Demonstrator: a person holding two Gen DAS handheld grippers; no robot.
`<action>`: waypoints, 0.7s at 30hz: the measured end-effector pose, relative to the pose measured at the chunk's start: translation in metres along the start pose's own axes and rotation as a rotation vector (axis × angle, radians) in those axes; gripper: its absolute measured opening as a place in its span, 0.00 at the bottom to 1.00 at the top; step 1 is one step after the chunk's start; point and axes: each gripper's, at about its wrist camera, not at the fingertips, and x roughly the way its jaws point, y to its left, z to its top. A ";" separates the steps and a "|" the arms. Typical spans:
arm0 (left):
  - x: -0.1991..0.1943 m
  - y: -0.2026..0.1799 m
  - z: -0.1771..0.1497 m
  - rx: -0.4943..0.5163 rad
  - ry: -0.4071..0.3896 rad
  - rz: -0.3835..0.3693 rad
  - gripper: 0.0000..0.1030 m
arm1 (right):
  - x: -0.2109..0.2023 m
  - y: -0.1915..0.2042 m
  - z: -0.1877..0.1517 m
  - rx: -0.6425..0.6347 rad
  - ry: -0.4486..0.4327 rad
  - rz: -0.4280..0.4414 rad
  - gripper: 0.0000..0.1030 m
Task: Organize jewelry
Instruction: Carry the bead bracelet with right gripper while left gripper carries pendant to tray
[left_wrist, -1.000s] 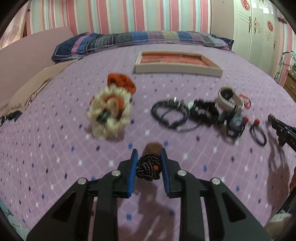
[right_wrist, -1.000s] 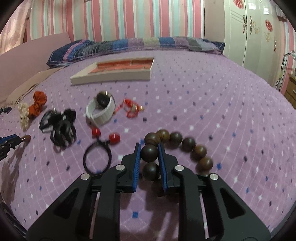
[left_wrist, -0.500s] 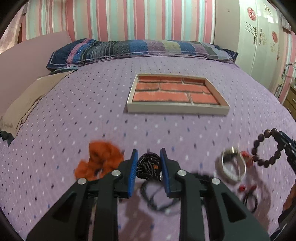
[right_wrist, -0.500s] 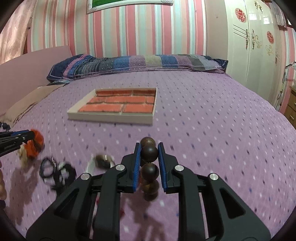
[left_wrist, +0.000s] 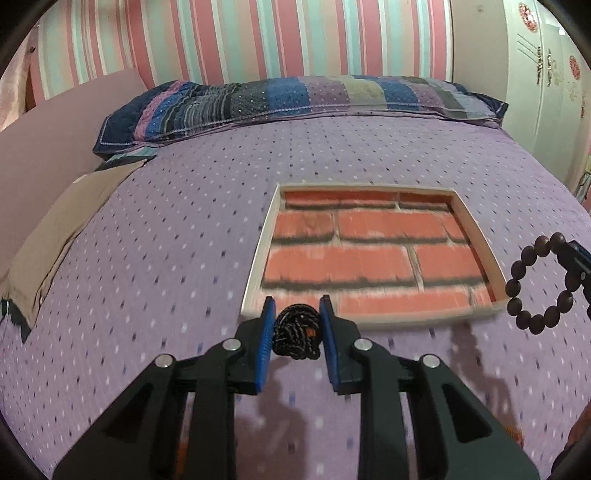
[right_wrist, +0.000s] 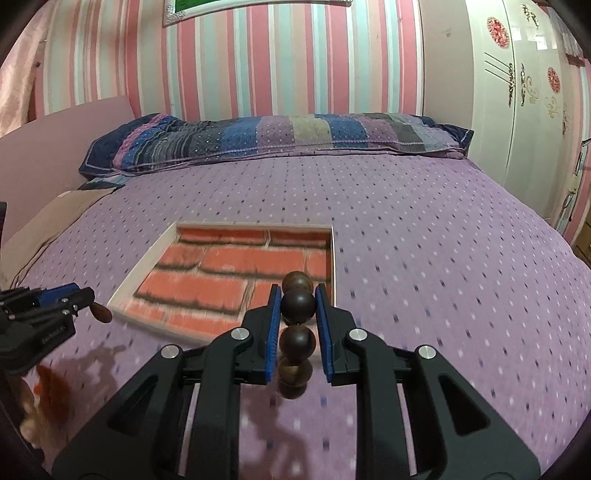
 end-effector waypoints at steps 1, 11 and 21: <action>0.011 -0.001 0.010 -0.001 0.009 -0.007 0.24 | 0.012 0.000 0.009 0.002 0.006 -0.001 0.19; 0.120 -0.012 0.074 -0.020 0.098 0.002 0.24 | 0.120 0.008 0.057 -0.016 0.073 -0.051 0.19; 0.198 -0.022 0.101 0.002 0.136 0.020 0.24 | 0.198 0.017 0.059 -0.032 0.181 -0.080 0.19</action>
